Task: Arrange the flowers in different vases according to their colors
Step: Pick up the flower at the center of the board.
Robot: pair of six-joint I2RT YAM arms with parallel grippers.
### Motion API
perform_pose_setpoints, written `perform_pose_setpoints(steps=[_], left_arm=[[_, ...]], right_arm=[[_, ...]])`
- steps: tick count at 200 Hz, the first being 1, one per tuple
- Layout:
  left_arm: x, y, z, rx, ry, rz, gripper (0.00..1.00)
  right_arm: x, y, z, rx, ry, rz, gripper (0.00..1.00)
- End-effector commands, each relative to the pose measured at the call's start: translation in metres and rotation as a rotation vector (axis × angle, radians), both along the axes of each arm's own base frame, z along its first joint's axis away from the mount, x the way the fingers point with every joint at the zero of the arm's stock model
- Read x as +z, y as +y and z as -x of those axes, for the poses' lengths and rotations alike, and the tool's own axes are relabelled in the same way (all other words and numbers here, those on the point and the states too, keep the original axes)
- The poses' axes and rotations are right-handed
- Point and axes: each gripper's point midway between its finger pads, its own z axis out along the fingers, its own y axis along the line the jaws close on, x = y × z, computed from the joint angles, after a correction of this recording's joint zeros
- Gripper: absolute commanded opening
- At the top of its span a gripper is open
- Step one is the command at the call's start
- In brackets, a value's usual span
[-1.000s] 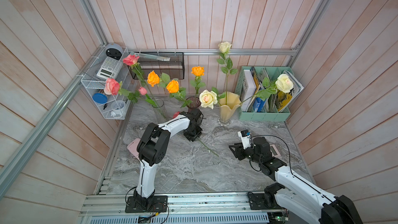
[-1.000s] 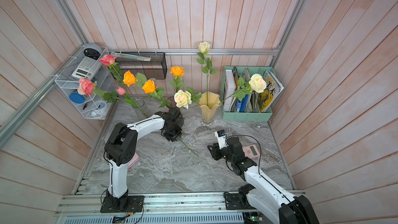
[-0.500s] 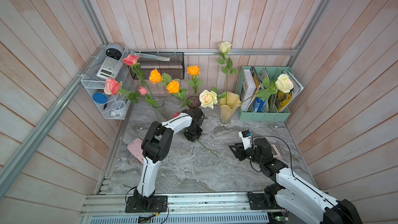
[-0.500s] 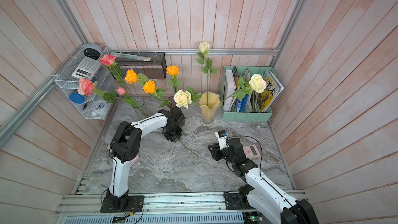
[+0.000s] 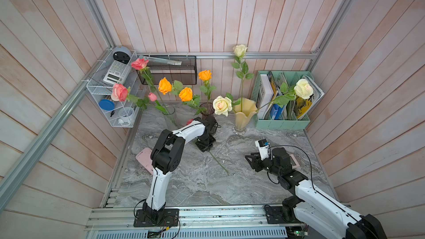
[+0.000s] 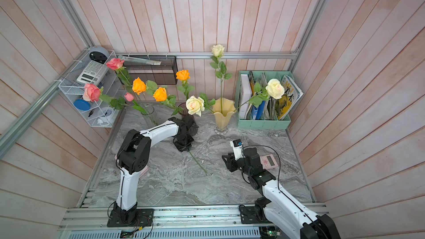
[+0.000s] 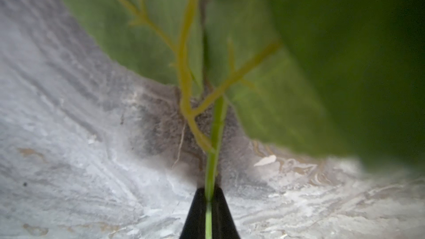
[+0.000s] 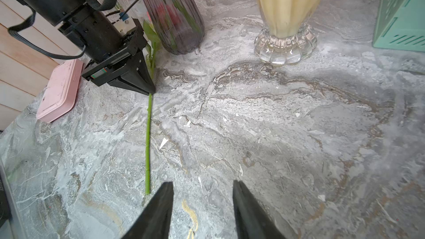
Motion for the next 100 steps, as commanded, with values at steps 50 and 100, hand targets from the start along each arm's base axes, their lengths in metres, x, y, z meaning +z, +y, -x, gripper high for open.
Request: perform_pose_setpoints(steps=[50,100], left_arm=[[-0.003,0.006,0.008,0.027,-0.032,0.001,0.02],[0.009,0.011,0.009,0.026,-0.066,-0.003,0.00]], right_arm=[[0.002,-0.002,-0.002,-0.011,-0.021,-0.002,0.48],[0.002,-0.002,-0.002,-0.009,-0.020,0.002,0.48]])
